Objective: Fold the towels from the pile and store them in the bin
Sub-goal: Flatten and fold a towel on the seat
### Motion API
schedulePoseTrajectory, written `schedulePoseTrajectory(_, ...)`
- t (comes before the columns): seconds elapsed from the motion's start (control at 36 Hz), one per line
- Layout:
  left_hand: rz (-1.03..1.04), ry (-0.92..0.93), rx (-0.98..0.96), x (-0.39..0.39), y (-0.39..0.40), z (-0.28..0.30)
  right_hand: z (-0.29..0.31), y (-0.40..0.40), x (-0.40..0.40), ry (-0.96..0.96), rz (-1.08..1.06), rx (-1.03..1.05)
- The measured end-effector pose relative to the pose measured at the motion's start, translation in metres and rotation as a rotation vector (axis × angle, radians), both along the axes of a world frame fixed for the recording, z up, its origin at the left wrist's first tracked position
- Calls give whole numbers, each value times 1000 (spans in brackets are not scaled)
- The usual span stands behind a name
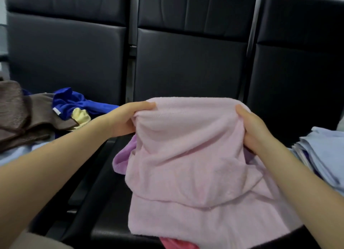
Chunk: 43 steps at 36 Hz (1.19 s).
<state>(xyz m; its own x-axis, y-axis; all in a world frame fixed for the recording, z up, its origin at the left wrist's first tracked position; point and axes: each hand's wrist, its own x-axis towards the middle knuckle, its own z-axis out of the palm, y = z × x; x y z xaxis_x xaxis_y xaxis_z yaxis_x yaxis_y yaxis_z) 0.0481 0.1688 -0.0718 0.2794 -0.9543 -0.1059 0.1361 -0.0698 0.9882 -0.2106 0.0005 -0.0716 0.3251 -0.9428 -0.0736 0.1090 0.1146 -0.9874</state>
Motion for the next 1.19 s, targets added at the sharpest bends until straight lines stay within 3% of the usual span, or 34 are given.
schedulePoseTrajectory(0.19, -54, -324, 175, 15, -2, -19, -11, -9, 0, -19, -34, 133)
schedulePoseTrajectory(0.36, -9, -201, 29, 20, -5, -20, -26, -15, -6, -22, -64, 57)
schedulePoseTrajectory(0.53, 360, -245, -160, 24, -16, -23, -20, -21, -2, -120, -84, -112)
schedulePoseTrajectory(0.61, 461, -376, -161, 29, -25, -28, -21, -28, 2, -167, -67, -141)
schedulePoseTrajectory(0.67, 539, -525, -119, 31, -30, -35, -28, -36, 1, -135, -77, -125)
schedulePoseTrajectory(0.75, 629, -703, 20, 40, -35, -55, -45, -44, -6, 110, -79, -134)
schedulePoseTrajectory(0.89, 672, -805, 227, 51, -29, -64, -52, -45, -25, 247, -144, -105)
schedulePoseTrajectory(1.03, 685, -897, 50, 12, -30, -41, -51, -39, -48, 482, -147, -318)
schedulePoseTrajectory(1.19, 332, -1159, -286, -65, 1, -34, -39, 9, -72, 521, 4, -675)
